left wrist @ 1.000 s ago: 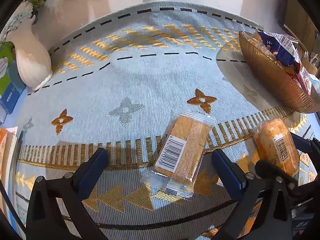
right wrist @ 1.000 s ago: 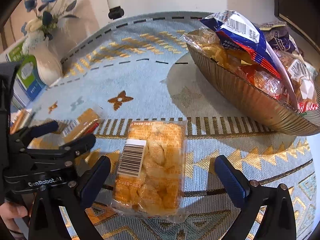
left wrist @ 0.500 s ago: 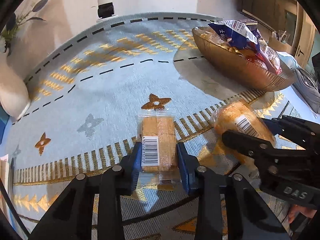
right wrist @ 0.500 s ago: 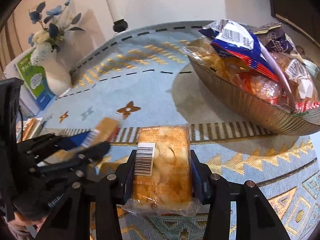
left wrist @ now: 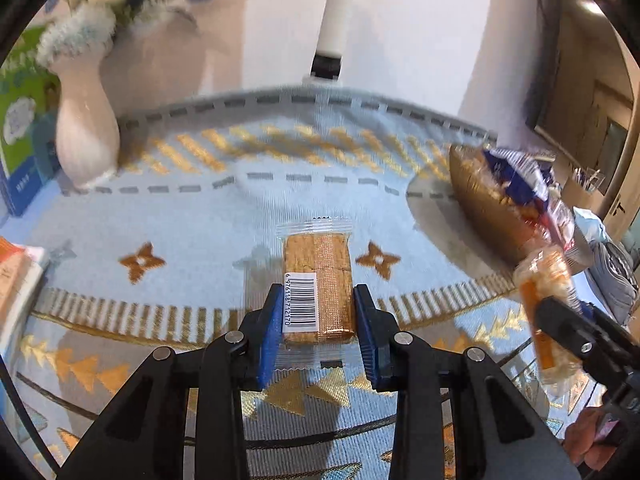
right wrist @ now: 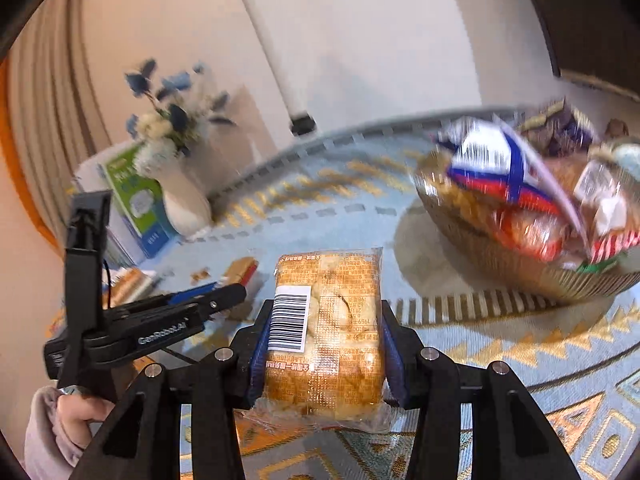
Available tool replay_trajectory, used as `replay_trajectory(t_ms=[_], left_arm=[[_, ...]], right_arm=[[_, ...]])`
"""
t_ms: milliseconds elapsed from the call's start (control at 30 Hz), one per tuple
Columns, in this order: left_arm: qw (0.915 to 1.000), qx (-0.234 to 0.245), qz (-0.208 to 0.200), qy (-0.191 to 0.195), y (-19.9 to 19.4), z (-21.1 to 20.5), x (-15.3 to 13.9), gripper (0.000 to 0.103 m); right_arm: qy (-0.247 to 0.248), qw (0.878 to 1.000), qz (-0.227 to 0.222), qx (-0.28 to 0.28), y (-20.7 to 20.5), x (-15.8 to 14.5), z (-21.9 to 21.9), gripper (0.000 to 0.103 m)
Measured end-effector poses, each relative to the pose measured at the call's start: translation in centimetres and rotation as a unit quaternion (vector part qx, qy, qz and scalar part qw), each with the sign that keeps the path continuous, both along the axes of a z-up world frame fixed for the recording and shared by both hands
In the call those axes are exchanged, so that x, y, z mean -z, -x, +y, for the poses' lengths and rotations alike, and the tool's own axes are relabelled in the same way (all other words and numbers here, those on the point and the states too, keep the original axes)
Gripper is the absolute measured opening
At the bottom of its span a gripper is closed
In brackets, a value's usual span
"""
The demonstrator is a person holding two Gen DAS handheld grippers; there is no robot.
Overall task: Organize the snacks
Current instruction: 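Carry both pastries over the amber bowl and release them inside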
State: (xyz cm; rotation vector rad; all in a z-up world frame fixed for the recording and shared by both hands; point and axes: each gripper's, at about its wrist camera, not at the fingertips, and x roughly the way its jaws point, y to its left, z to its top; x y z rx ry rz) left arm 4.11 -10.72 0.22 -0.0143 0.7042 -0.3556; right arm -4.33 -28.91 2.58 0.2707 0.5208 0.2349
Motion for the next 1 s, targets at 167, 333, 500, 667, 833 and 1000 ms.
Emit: replay_trajectory(t_ms=[167, 333, 500, 667, 833, 1000], left_arm=[[0.9999, 0.011, -0.007, -0.003, 0.9, -2.2, -2.4, 0.031], [0.9978, 0.046, -0.048, 0.002, 1.3, -7.1, -8.6, 0.031], [0.9897, 0.119, -0.079, -0.005, 1.2, -14.9, -13.0, 0.031], [0.9817, 0.180, -0.062, -0.013, 0.3, -23.1, -12.8, 0.031], [0.9766, 0.207, -0.034, -0.047, -0.3, -28.1, -9.8, 0.040], [0.9808, 0.179, -0.021, -0.074, -1.1, -29.1, -8.1, 0.098]], right_arm=[[-0.067, 0.998, -0.018, -0.010, 0.2, -2.2, -2.3, 0.046], [-0.075, 0.996, -0.056, 0.011, -0.2, -8.4, -7.9, 0.046], [-0.099, 0.992, -0.050, 0.054, -1.0, -11.6, -16.2, 0.046], [-0.128, 0.985, -0.007, 0.117, -1.8, -10.8, -23.5, 0.046], [-0.145, 0.976, 0.069, 0.148, -3.4, -7.1, -28.0, 0.046], [-0.150, 0.970, 0.108, 0.161, -3.8, -5.0, -29.3, 0.101]])
